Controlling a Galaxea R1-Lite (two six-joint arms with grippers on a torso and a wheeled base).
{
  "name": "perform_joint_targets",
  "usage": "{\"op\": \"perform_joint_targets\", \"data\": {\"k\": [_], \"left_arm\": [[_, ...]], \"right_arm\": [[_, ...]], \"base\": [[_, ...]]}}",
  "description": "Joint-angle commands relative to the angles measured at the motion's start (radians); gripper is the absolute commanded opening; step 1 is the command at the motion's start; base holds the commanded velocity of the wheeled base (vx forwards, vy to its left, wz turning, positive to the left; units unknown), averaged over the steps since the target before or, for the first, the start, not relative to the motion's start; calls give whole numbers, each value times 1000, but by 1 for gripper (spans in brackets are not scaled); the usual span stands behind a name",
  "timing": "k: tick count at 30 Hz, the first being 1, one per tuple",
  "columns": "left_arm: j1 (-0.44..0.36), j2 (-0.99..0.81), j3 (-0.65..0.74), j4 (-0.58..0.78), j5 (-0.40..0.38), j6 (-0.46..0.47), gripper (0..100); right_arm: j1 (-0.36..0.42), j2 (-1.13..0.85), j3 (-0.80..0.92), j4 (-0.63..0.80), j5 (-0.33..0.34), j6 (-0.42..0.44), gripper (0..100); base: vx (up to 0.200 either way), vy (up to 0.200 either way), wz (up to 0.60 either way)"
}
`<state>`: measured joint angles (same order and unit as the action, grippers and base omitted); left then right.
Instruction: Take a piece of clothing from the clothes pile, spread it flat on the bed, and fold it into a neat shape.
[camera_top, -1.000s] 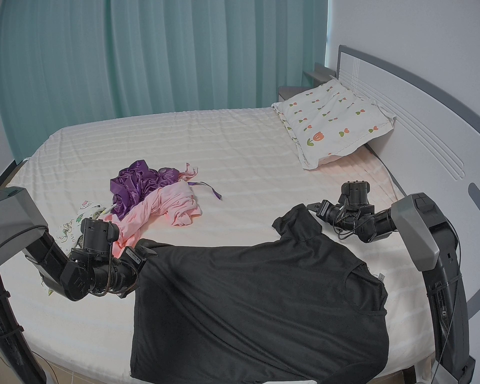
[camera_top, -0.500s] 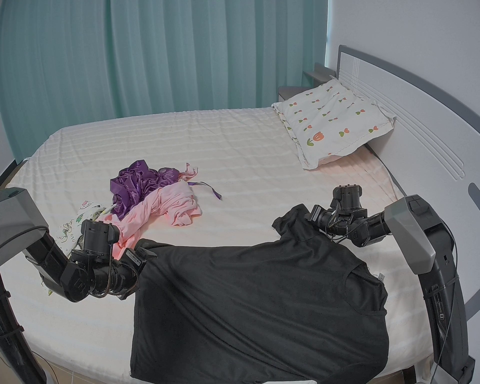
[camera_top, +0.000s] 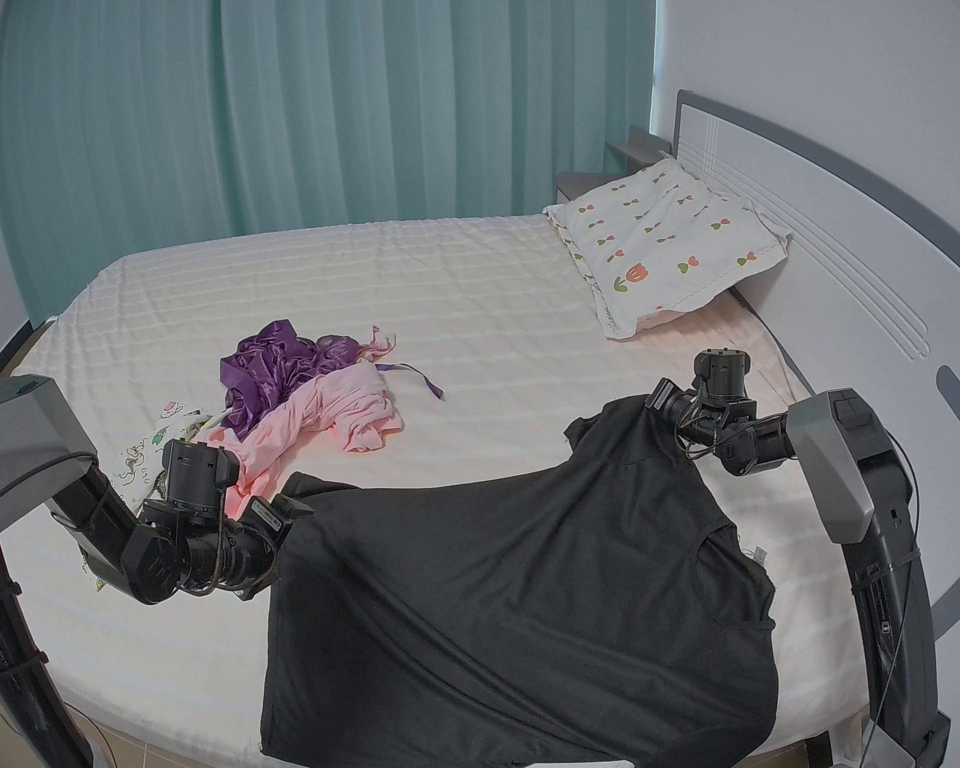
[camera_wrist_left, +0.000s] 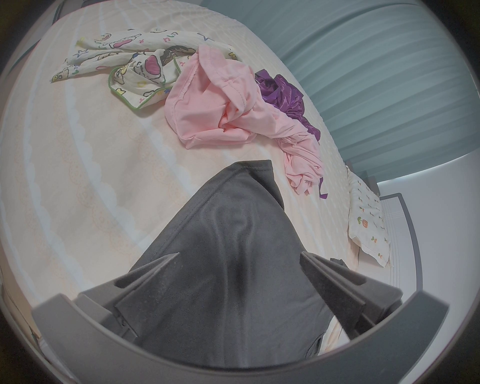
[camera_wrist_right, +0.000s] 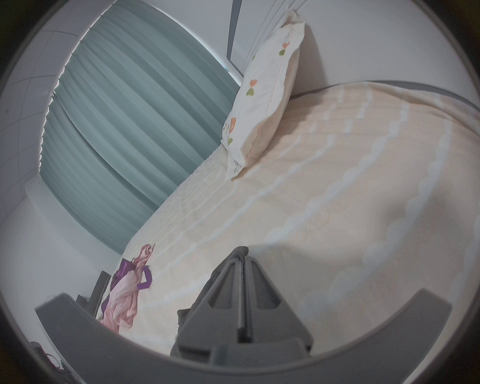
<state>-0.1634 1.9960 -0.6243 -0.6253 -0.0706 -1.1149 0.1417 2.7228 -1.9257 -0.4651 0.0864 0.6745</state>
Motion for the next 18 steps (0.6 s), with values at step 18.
{"op": "perform_joint_targets", "data": {"k": [18], "left_arm": [[1, 1, 0, -1, 2, 0, 100]], "right_arm": [[-39, 54, -74, -125, -40, 0, 0]], "base": [[0, 0, 0]]}}
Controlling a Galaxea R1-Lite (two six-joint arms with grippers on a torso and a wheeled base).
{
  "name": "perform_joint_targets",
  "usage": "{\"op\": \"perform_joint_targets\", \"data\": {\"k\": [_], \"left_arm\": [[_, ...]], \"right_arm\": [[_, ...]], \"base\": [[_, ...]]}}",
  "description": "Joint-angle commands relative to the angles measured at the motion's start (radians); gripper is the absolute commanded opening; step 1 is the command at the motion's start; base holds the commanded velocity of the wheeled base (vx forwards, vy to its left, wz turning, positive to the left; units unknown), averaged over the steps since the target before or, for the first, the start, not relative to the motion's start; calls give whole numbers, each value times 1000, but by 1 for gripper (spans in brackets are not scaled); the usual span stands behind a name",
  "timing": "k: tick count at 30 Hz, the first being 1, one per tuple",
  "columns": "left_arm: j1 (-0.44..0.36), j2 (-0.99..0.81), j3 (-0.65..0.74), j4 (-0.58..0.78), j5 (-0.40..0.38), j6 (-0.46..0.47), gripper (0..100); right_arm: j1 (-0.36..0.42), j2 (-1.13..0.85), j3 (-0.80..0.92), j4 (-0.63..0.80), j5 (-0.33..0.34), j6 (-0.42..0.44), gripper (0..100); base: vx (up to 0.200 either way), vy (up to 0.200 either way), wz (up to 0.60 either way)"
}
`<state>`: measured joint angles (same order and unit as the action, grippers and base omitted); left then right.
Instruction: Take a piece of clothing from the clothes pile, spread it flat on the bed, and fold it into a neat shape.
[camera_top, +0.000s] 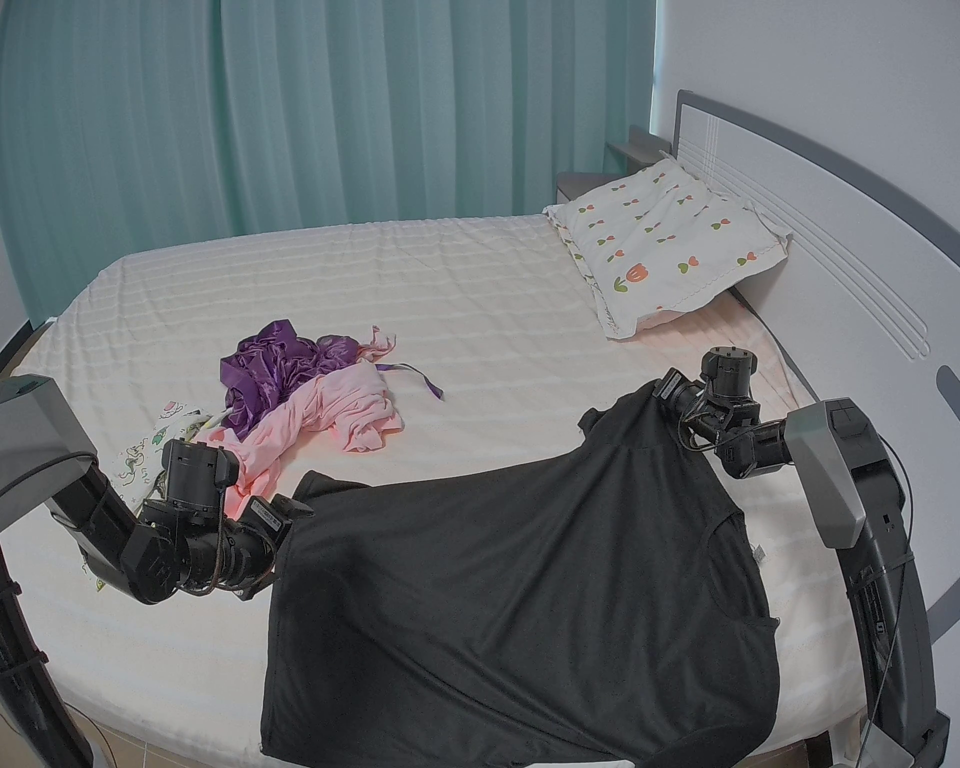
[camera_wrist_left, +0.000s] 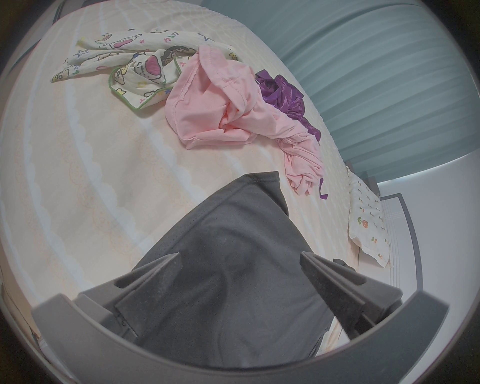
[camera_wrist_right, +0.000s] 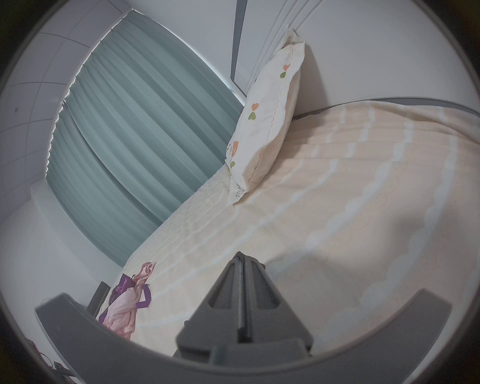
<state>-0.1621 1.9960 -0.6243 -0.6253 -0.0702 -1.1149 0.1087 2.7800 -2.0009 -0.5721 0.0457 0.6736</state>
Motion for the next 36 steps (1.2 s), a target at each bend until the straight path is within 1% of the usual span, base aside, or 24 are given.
{"op": "perform_joint_targets", "data": {"k": [1, 17, 18, 23, 25, 26, 29, 30, 33, 35, 36], "left_arm": [[0, 1, 0, -1, 0, 0, 100], [-2, 0, 0, -1, 1, 0, 100], [-2, 0, 0, -1, 1, 3, 100], [-10, -6, 6, -1, 3, 4, 100], [-11, -9, 14, -1, 0, 7, 100], [-13, -11, 15, -1, -2, 7, 100], [-13, -14, 15, -1, 1, 7, 100], [-13, -28, 23, -1, 1, 7, 100], [-14, -60, 46, -1, -8, 10, 100], [-17, -77, 54, -1, -8, 10, 100], [-27, -91, 64, -1, -8, 10, 100]], "right_arm": [[-6, -7, 1, -35, 0, 0, 0], [-15, -28, 1, -54, 8, -9, 0], [-15, -20, 1, -32, 9, -11, 100], [-26, -20, 1, 21, 8, -26, 100], [-34, -31, 1, 40, 5, -51, 100], [-40, -46, 1, 52, -4, -86, 100], [-49, -76, 28, 51, -15, -95, 100], [-50, -146, 140, 44, -18, -94, 100], [-50, -257, 338, 5, 6, -94, 100], [-49, -315, 439, -46, 25, -94, 100], [-46, -362, 539, -92, 22, -94, 100]], "base": [[0, 0, 0], [0, 0, 0], [0, 0, 0], [0, 0, 0], [0, 0, 0], [0, 0, 0], [0, 0, 0], [0, 0, 0], [0, 0, 0], [0, 0, 0], [0, 0, 0]]}}
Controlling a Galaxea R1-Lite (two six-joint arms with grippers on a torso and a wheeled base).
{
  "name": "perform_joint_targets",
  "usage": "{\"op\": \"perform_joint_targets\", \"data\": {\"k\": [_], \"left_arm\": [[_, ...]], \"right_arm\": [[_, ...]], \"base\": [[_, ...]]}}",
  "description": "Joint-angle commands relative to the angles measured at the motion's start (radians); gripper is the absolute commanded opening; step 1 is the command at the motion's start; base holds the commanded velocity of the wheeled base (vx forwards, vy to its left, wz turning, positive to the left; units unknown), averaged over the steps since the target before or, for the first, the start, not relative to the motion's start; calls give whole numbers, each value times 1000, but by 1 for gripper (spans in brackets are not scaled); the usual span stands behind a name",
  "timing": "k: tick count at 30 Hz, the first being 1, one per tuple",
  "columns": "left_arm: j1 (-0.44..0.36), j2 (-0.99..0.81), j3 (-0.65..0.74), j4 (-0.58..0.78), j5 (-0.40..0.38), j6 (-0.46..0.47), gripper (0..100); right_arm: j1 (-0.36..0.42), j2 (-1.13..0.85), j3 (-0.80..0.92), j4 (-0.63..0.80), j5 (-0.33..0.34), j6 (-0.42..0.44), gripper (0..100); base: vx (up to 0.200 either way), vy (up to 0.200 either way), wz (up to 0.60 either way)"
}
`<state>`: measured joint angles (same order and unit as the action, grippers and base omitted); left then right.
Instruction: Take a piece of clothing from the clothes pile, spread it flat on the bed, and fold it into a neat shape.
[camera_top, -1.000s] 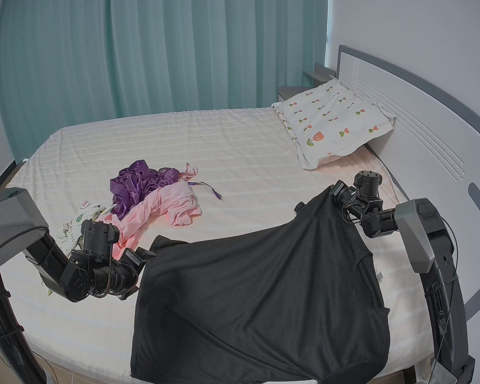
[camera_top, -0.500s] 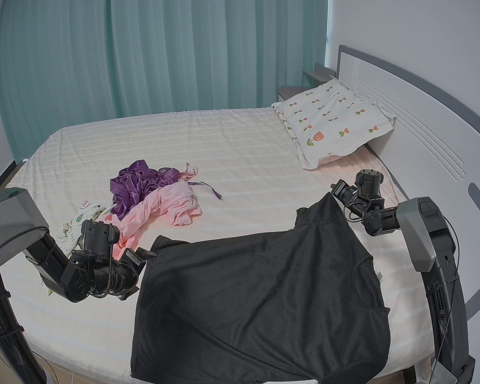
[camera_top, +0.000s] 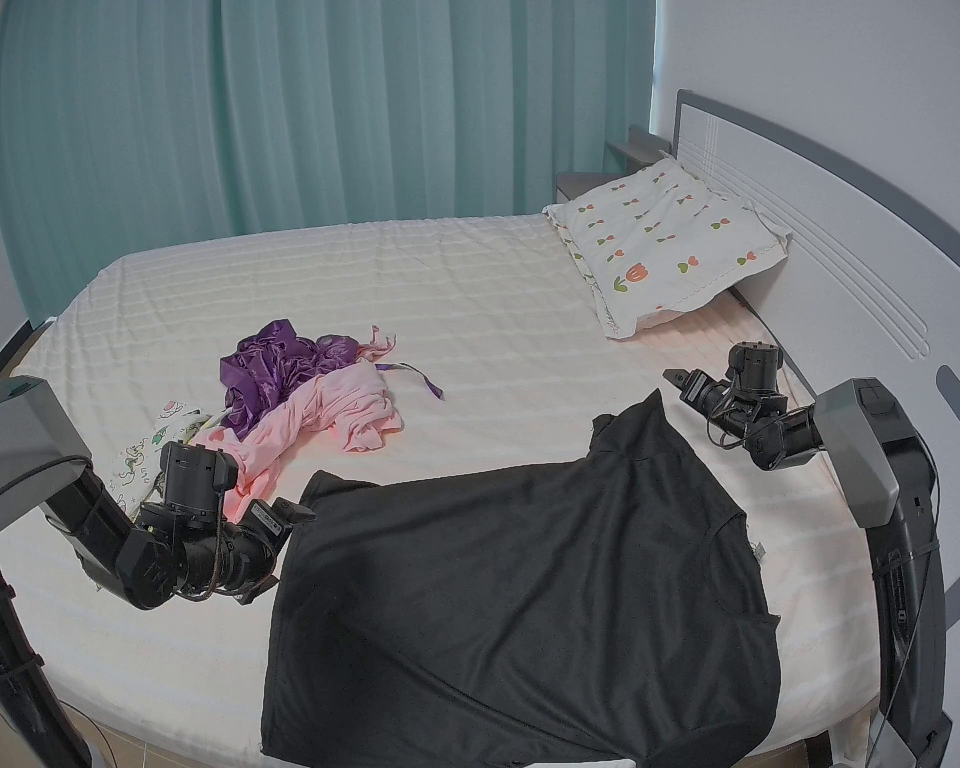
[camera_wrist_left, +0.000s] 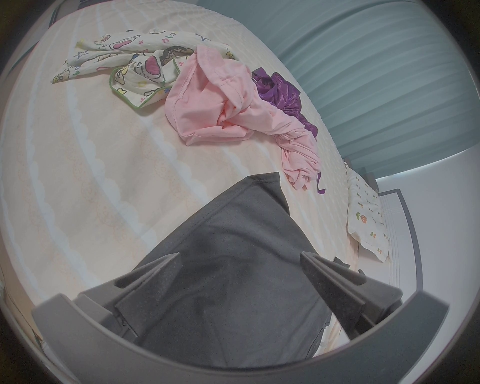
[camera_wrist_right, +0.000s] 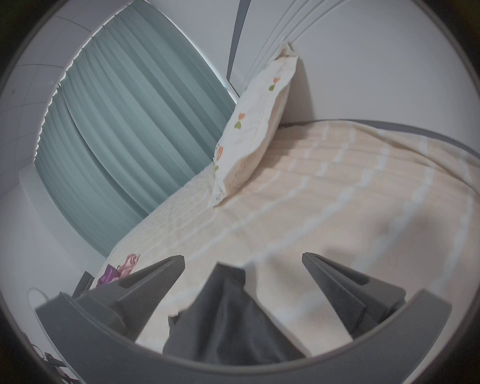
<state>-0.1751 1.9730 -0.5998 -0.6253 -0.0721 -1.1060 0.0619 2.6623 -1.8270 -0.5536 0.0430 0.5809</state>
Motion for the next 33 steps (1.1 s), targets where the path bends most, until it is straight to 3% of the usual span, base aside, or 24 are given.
{"op": "perform_joint_targets", "data": {"k": [1, 4, 10, 16, 20, 25, 33], "left_arm": [[-21, -77, 51, -1, -5, 1, 100], [-34, -95, 67, -1, -5, 5, 100], [-101, -132, 100, 4, -3, 3, 100], [-147, -120, 160, 7, 8, 6, 100], [-150, -128, 245, 1, 3, 11, 100], [-152, -120, 291, 3, 9, 14, 100], [-192, -74, 367, 3, 54, 120, 100]], "right_arm": [[3, -283, 439, -140, 25, -3, 100], [-1, -361, 581, -186, 28, -1, 100], [-7, -595, 1032, -341, 26, 14, 100], [12, -725, 1342, -505, 31, 128, 100], [15, -737, 1456, -545, 34, 166, 100], [24, -685, 1562, -620, 60, 277, 100], [21, -656, 1625, -681, 78, 278, 100]], "base": [[0, 0, 0], [-200, 0, 0], [-200, 0, 0], [-200, 0, 0], [-150, 0, 0], [0, 0, 0], [0, 0, 0]]}}
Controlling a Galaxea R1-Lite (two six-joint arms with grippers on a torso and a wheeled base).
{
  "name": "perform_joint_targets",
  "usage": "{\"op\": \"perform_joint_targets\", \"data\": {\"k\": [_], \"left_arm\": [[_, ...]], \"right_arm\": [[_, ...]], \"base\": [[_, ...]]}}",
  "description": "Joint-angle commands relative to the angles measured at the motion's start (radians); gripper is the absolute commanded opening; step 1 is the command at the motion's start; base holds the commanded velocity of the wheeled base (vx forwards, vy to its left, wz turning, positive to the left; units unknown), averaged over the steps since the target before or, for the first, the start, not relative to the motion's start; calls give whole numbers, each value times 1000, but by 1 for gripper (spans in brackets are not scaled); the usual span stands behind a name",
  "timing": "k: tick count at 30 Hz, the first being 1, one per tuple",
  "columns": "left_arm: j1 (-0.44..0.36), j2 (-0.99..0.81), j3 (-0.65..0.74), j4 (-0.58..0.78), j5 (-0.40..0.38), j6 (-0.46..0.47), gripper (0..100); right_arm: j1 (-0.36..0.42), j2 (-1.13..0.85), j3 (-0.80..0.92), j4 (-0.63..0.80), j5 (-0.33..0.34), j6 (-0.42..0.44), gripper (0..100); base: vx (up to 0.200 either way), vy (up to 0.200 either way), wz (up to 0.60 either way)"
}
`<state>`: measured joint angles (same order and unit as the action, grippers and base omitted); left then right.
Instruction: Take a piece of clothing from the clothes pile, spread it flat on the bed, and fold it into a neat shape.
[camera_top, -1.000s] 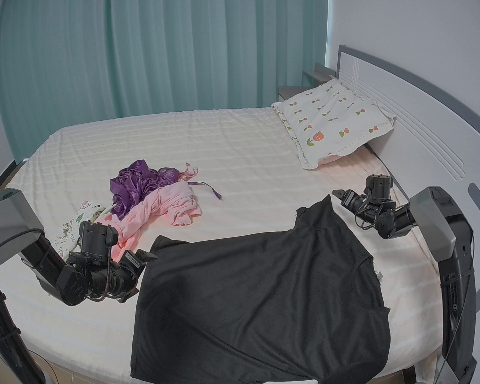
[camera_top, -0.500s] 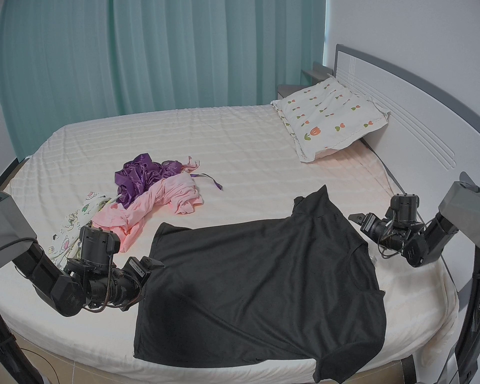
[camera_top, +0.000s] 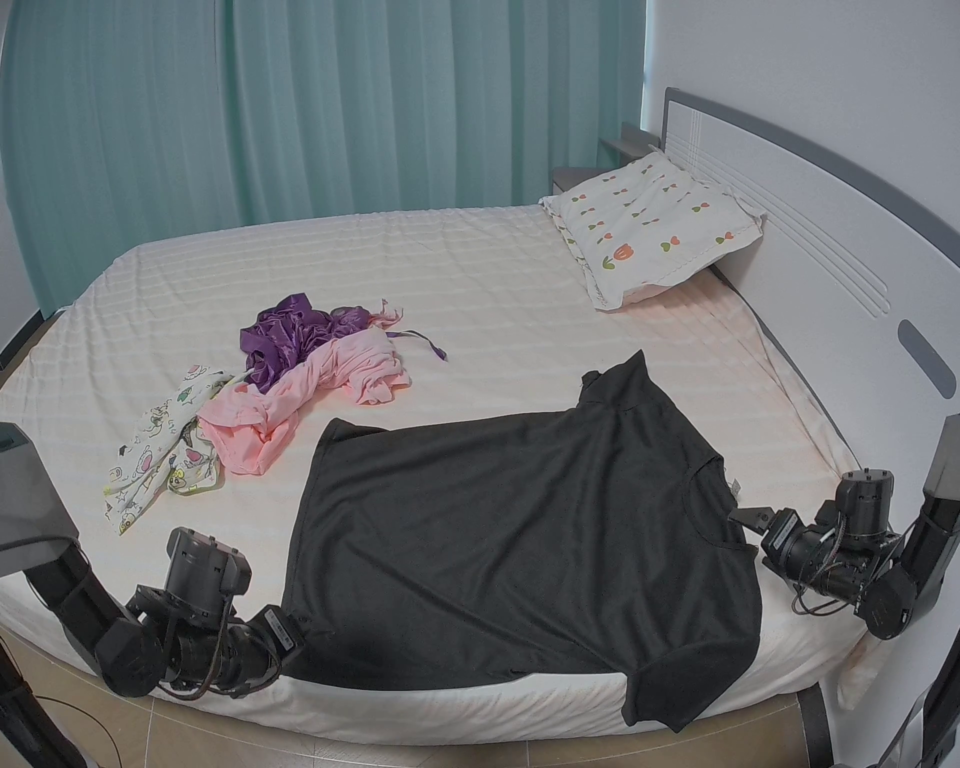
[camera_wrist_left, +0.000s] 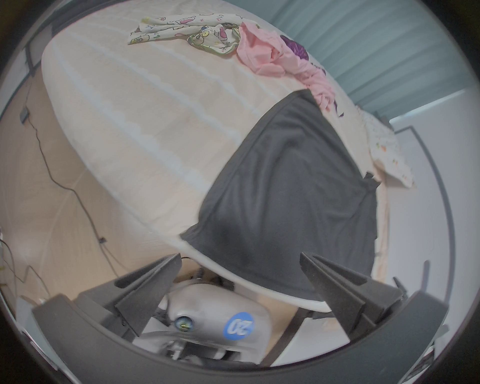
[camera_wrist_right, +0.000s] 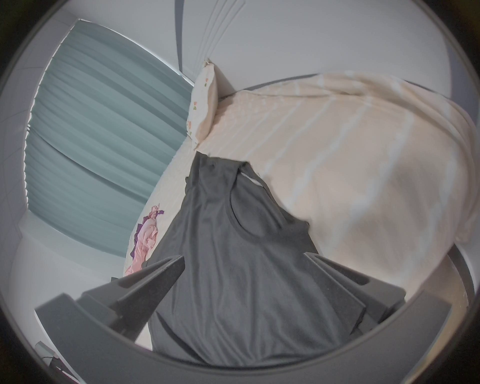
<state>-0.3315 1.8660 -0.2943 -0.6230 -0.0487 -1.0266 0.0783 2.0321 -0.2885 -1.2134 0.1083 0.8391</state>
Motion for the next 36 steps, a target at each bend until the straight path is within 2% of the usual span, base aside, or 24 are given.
{"op": "perform_joint_targets", "data": {"k": [1, 6, 14, 21, 26, 36], "left_arm": [[-35, 36, 61, 0, 36, 40, 100], [-38, 39, 86, 5, 50, 71, 100], [-41, 55, 86, -4, 52, 82, 100], [-41, 171, 90, -162, 56, 77, 100], [-43, 233, 107, -258, 92, 80, 100], [-35, 226, 113, -302, 95, 76, 100]], "right_arm": [[3, -26, 89, -21, 16, 20, 100], [-12, -12, 95, -21, 56, 20, 100], [-8, -12, 101, -21, 62, 18, 100], [-5, -10, 104, -21, 65, 18, 100], [-5, -10, 104, -21, 67, 18, 100], [-5, 3, 104, -23, 67, 18, 100]], "base": [[0, 0, 0], [0, 0, 0], [0, 0, 0], [0, 0, 0], [0, 0, 0], [0, 0, 0]]}}
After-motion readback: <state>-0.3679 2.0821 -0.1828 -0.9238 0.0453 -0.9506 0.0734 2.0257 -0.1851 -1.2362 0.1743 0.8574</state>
